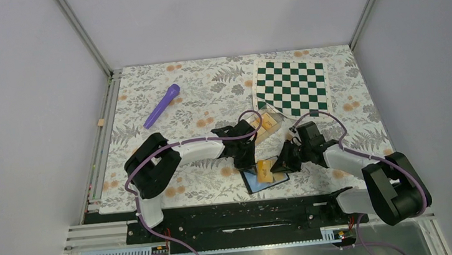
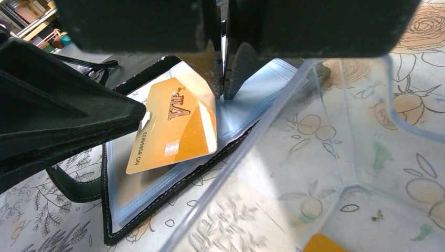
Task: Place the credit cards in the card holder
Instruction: Insert the credit card into the card holder.
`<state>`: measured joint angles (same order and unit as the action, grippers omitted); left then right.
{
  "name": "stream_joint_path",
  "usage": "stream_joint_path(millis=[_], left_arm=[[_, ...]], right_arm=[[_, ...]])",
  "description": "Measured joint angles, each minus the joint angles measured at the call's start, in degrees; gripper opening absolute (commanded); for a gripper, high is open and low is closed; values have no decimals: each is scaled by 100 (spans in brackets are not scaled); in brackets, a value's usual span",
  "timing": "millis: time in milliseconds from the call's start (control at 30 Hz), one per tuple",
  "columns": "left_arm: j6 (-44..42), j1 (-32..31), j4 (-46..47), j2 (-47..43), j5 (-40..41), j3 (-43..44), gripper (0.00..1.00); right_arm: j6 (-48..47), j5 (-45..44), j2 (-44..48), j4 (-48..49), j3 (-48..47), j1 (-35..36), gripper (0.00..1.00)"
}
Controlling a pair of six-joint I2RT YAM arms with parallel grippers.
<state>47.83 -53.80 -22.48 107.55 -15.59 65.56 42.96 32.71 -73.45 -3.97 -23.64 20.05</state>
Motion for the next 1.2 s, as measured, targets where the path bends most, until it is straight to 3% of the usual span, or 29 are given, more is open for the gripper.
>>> stream_joint_path(millis=[367, 733, 1000, 1100, 1200], left_arm=[[-4, 0, -31, 9, -2, 11, 0], [-28, -4, -79, 22, -17, 42, 0], [-28, -11, -72, 24, -17, 42, 0], [-31, -11, -63, 24, -20, 42, 0], [-31, -11, -61, 24, -20, 42, 0]], right_arm=[[146, 219, 66, 568, 317, -133, 7], [225, 791, 337, 1174, 439, -149, 17], [177, 997, 96, 1379, 415, -142, 34], [57, 977, -24, 1191, 389, -140, 33], [-46, 918, -33, 1021, 382, -140, 22]])
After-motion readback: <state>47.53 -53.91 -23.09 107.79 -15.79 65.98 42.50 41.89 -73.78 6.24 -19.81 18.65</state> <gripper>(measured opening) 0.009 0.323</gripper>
